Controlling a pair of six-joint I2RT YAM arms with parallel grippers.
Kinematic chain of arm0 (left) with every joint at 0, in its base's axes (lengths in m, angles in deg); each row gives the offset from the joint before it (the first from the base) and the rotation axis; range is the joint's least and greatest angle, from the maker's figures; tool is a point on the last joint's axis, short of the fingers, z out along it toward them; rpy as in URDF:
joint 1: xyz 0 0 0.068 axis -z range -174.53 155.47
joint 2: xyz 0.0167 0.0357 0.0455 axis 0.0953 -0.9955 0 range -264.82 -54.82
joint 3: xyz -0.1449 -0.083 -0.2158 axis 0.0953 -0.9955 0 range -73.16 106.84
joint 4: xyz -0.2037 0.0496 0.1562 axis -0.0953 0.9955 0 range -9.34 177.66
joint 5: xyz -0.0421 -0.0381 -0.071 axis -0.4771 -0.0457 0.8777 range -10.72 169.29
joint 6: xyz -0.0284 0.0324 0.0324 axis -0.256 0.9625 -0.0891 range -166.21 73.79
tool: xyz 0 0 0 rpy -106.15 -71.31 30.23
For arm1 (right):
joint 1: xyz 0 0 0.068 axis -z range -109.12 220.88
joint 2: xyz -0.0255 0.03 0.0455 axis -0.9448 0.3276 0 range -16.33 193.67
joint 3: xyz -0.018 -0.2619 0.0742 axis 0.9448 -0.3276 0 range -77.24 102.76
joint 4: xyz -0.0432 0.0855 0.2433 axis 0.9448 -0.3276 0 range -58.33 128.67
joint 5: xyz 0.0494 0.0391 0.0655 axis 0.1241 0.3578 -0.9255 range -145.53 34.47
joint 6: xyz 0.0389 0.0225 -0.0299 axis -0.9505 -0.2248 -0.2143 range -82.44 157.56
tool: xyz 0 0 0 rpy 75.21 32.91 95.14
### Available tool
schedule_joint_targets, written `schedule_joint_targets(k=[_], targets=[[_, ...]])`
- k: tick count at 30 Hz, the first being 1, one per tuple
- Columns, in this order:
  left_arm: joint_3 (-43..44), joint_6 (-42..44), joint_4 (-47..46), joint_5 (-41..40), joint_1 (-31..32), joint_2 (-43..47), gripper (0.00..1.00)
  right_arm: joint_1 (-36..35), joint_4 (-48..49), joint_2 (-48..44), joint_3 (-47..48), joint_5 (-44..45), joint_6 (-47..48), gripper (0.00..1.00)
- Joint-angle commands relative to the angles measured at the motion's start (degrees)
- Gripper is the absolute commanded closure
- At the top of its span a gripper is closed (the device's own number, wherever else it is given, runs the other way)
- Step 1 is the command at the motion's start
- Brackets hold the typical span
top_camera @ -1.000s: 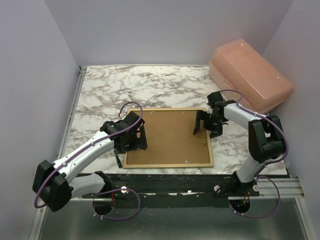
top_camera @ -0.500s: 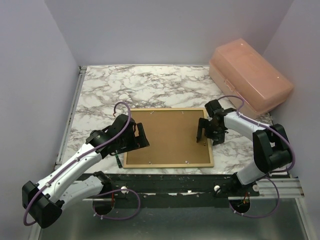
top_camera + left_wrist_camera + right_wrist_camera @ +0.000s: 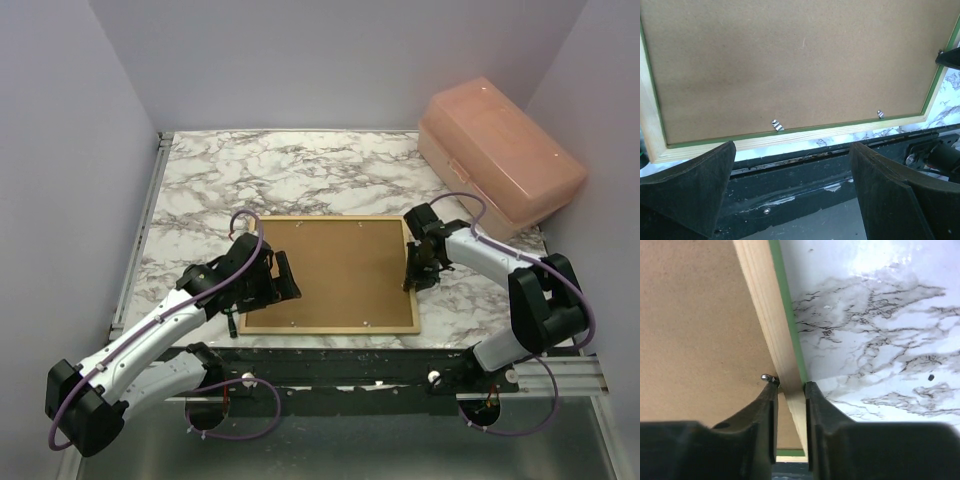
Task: Put the photo into the frame
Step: Install the photo frame at the center of the board.
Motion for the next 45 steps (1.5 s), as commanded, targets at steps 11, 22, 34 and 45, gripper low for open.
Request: schedule_joint_targets(k=[11,22,34,45], targets=[[-0.98,-0.44,1.34,-3.03,-0.09,0.79,0.02,-0.64,-0.66,1.3,-0.48,4.39,-1.29,0.98],[2.29,8.32,3.38,-7.19,-14.86,-7.97,0.02,-0.57,-0.95,-3.3,0.98,0.09,-1.32,0.17],[1.42,14.06,-6.02,0.24,-24.95,-22.02,0.02,2.73,4.67,-1.26,-1.86,-15.46,-1.17,0.09],[2.38,16.52,-8.57,5.98,-25.16,-30.83,0.04,4.45,5.84,0.23,-2.26,-18.78,-0.3,0.09]])
